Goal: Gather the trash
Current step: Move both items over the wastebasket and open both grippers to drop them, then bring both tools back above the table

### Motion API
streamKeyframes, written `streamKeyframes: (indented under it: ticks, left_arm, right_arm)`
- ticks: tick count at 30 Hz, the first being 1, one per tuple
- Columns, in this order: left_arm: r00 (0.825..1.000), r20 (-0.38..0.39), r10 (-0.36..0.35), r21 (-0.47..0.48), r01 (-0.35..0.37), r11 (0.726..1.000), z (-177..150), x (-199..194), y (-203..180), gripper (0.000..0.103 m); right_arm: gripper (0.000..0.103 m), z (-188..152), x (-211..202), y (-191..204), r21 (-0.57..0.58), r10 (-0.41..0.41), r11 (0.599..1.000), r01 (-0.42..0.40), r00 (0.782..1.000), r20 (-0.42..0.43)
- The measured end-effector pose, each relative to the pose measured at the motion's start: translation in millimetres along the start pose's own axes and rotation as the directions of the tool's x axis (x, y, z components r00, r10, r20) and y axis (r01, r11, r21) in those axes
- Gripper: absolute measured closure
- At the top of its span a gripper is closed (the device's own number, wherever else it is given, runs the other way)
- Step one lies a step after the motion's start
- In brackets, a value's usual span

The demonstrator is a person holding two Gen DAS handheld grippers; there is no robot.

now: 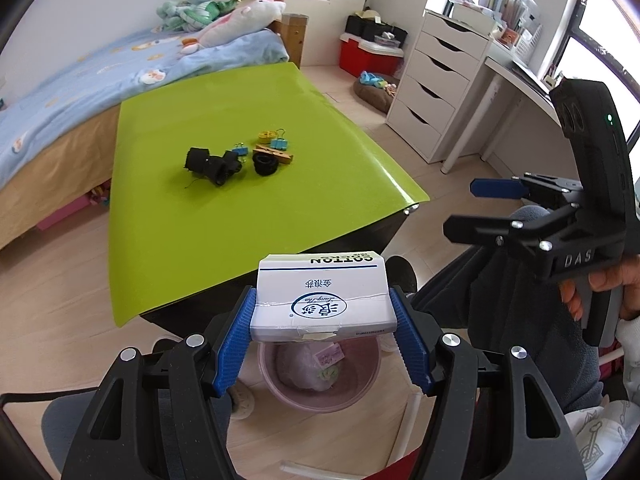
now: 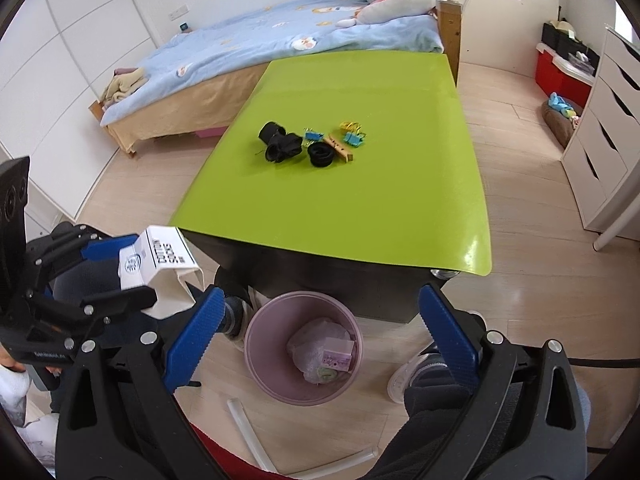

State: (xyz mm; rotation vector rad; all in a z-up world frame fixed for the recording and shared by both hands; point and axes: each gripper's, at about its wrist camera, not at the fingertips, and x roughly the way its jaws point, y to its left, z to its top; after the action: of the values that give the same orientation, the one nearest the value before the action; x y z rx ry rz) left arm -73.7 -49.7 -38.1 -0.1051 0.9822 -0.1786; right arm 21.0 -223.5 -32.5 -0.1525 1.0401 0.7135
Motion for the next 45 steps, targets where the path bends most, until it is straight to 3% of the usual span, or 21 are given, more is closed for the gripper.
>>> streamKeyframes:
  ticks: [2,4,5,11,17,26,36,45]
  left_arm:
    - [1.0,-0.005,-0.016,0.004,0.016,1.0,0,1,-2,0.037]
    - [1.0,-0.007,-0.027,0.008,0.027,1.0,1,3,-4,0.02]
    - [0.999,-0.001,-0.034,0.006,0.034,0.999,1,3,-4,0.017]
    - [0.999,-0.01,-0.033,-0.039,0.033,0.999,2,7,2,0.008]
    - [0.999,-0.011,0.037,-0.08,-0.038,0.996,1,7,14,0.008]
    - [0.998,0.009,0.069,-0.118,-0.067,0.991,4,2,27,0.008]
    - [0.994,0.035,0.106,-0.155,-0.1,0.983,19,-3,48,0.008]
    - [0.991,0.014,0.13,-0.195,-0.124,0.973,51,12,76,0.008]
  right_arm:
    - [0.007,2,-3,-3,0.009,-0.003,1.0,0.003,1.0,0.01]
    - [0.007,3,-5,-5,0.015,-0.002,1.0,0.002,1.0,0.016]
    - [0.007,3,-6,-6,0.017,-0.002,1.0,0.002,1.0,0.018]
    - [0.006,3,-5,-7,0.022,0.0,1.0,-0.001,1.0,0.017]
    - [0.003,1,-1,-5,0.028,0.008,1.0,-0.008,1.0,0.013]
    - [0.003,3,3,2,0.018,0.018,1.0,-0.019,1.0,0.011]
    - [0.003,25,7,4,-0.001,0.014,1.0,-0.014,1.0,0.025]
    - [0.003,57,24,1,-0.021,0.01,1.0,-0.01,1.0,0.024]
